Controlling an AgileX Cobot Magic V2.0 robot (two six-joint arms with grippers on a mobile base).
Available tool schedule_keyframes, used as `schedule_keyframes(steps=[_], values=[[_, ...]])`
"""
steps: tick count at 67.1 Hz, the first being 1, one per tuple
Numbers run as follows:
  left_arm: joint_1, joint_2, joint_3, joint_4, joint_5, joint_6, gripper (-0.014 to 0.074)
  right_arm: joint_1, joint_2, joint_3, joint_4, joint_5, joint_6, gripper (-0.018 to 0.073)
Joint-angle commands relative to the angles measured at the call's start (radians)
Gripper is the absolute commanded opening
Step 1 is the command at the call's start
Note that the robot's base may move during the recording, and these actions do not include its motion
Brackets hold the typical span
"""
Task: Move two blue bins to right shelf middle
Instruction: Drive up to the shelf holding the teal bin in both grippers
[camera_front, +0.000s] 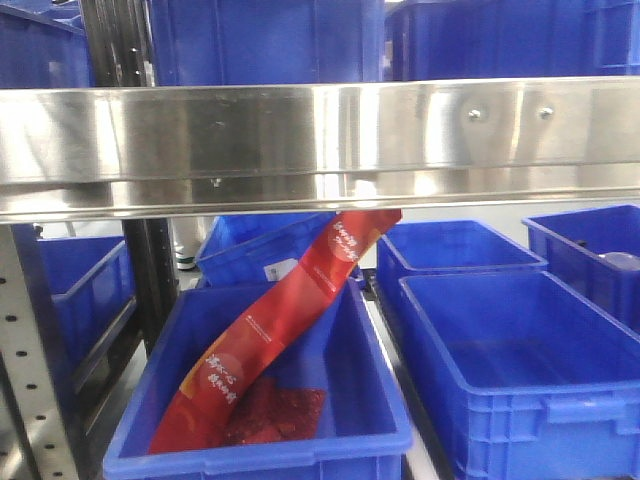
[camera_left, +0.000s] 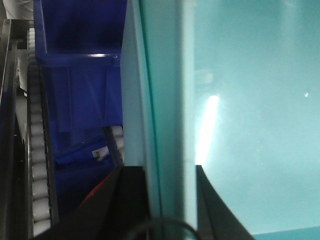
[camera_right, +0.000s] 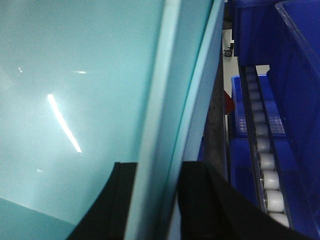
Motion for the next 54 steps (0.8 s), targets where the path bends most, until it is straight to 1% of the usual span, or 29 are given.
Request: schedule_keyframes(steps=[1, 54], values=[[0.002, -0.013, -0.018, -0.013, -0.136, -0.003, -0.0111, 0.001, -0.018, -0.018, 0.011, -0.052, -0.026, -0.0154], [0.002, -0.013, -0.018, -0.013, -0.136, -0.003, -0.0111, 0.001, -0.018, -0.018, 0.011, -0.052, -0.026, -0.0154]])
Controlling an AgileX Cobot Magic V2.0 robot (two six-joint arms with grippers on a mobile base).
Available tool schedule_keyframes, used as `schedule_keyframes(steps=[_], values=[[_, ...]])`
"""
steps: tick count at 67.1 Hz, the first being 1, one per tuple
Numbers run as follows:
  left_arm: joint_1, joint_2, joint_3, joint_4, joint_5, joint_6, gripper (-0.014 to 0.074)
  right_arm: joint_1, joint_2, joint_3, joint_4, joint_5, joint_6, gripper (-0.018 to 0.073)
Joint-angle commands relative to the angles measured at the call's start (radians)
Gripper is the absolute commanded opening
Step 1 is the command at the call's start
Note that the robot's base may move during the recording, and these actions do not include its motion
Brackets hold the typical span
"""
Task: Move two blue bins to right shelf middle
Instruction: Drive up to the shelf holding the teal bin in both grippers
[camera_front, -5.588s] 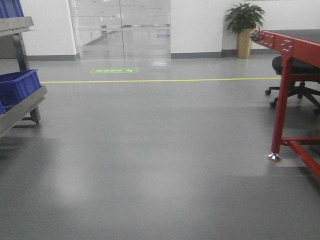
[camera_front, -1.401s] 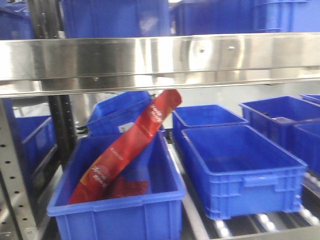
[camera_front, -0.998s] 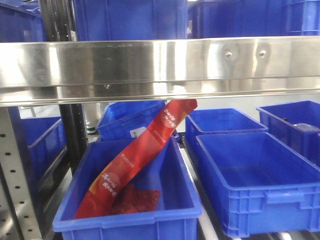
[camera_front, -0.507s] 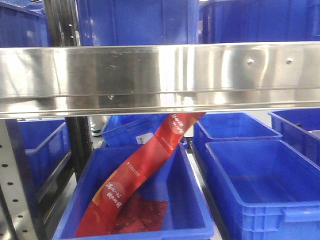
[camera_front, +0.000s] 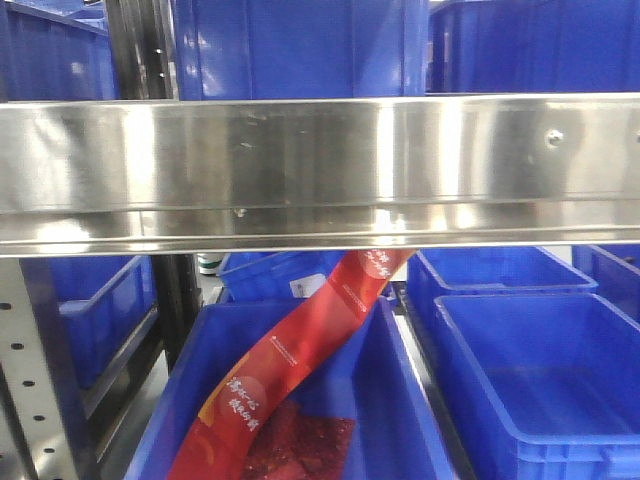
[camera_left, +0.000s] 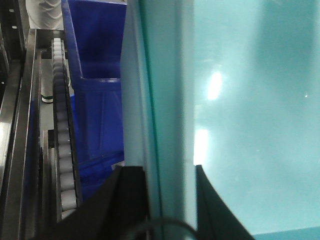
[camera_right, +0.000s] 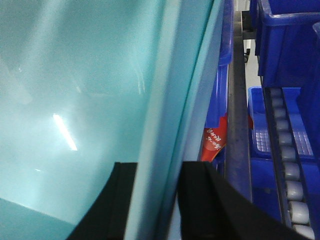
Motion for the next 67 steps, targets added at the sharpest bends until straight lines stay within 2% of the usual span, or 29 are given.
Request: schedule_keyframes(steps=[1, 67], values=[[0.002, -0.013, -0.018, -0.013, -0.136, -0.003, -0.0111, 0.001, -0.018, -0.018, 0.011, -0.052, -0.026, -0.0154], [0.002, -0.013, -0.018, -0.013, -0.136, -0.003, -0.0111, 0.001, -0.018, -0.018, 0.011, -0.062, -0.026, -0.0154]])
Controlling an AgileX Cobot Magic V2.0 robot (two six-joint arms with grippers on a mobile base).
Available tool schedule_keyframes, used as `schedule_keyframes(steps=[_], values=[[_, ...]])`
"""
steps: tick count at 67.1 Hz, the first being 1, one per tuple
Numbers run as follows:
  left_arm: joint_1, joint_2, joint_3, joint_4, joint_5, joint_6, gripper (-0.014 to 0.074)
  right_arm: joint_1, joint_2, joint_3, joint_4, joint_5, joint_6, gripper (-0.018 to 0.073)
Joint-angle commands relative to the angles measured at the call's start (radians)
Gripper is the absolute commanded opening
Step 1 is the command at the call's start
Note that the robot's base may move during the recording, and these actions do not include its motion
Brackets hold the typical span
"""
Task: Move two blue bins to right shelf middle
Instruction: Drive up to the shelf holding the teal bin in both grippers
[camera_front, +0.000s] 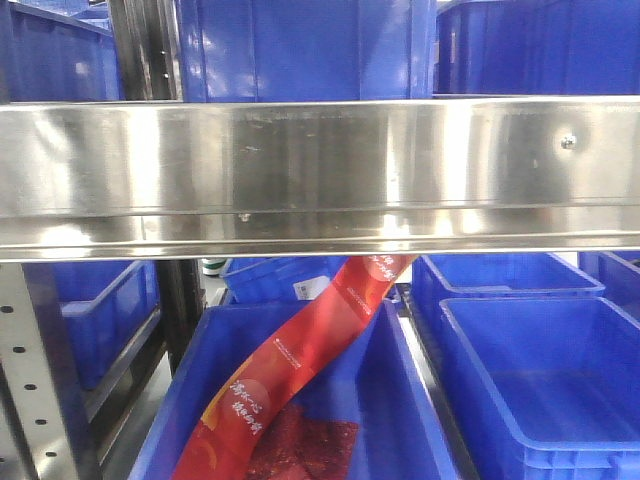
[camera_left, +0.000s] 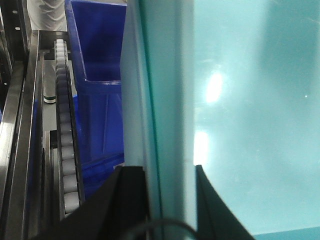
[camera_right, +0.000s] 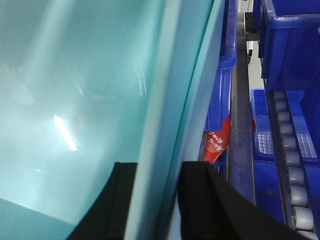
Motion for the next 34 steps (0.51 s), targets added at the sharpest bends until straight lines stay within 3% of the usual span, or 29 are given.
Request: schedule_keyframes(steps=[1, 9, 23, 34], values=[[0.002, -0.013, -0.018, -0.013, -0.136, -0.003, -0.0111, 0.001, -0.018, -0.018, 0.011, -0.068, -0.026, -0.0154], [0.002, -0.013, -0.018, -0.013, -0.112, -0.003, -0.0111, 0.001, -0.018, -0.018, 0.011, -0.074, -0.026, -0.0154], [0.002, -0.013, -0.018, -0.013, 0.122, -0.001, -0.0111, 0.001, -0.012, -0.018, 0.011, 0.057, -0.026, -0.0154], [0.002, -0.013, -0.015, -0.009, 0.224, 0.016, -0.0111, 0.001, 0.005, 0.032, 0.011, 0.089, -0.026, -0.0154]])
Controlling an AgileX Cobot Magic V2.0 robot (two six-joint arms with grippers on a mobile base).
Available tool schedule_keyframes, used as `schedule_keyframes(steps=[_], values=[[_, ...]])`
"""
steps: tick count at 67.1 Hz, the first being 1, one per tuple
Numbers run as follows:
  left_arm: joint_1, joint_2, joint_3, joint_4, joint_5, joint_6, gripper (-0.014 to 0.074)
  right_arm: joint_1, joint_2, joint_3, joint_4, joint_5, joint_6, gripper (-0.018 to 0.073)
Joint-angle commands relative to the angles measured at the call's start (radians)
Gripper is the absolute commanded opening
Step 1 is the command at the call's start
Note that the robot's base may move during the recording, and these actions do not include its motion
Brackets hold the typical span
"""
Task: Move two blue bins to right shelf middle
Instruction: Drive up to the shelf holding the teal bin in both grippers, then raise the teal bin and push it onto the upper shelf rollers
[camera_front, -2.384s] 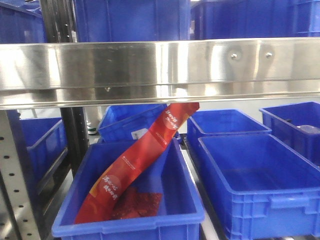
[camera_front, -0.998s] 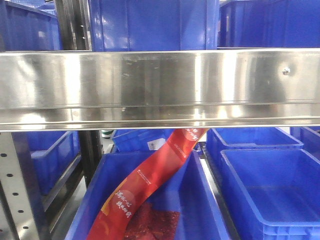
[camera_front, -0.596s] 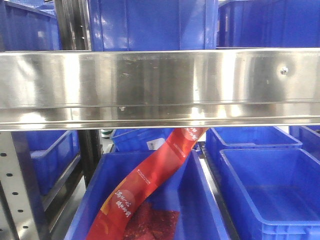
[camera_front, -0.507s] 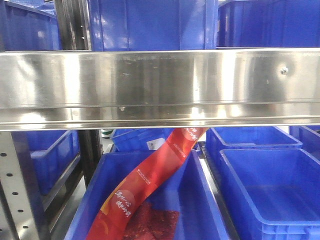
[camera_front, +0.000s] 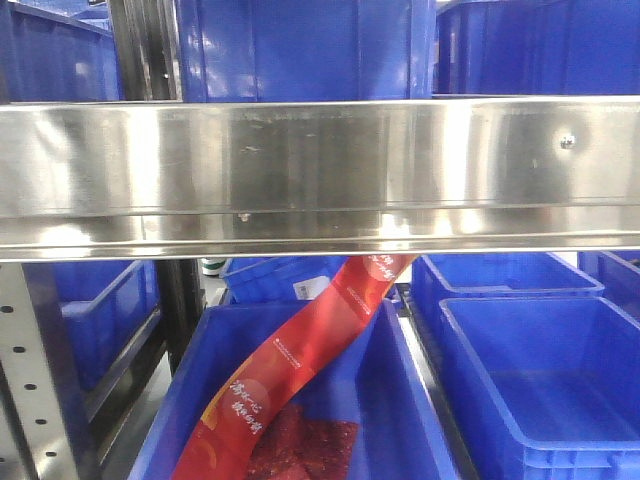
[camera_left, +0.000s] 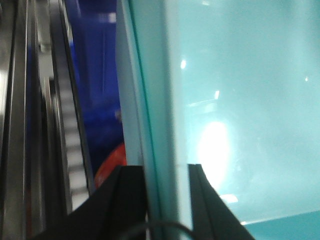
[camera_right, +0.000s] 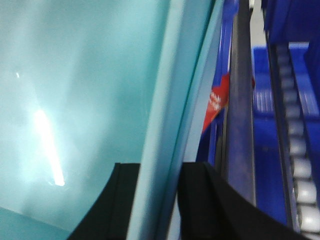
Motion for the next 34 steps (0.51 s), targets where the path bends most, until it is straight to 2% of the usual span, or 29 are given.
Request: schedule_keyframes(steps=[1, 15, 34], values=[[0.002, -0.015, -0.009, -0.017, -0.006, 0.026, -0.0111, 0.001, -0.002, 0.024, -0.009, -0.059, -0.026, -0.0154], [0.002, -0.015, 0.099, 0.028, 0.016, 0.026, -0.0111, 0.001, 0.040, 0.110, -0.009, -0.071, -0.026, -0.0154], [0.002, -0.013, 0.234, 0.047, -0.082, 0.026, -0.0111, 0.001, 0.118, 0.117, -0.020, -0.067, -0.026, -0.0154]])
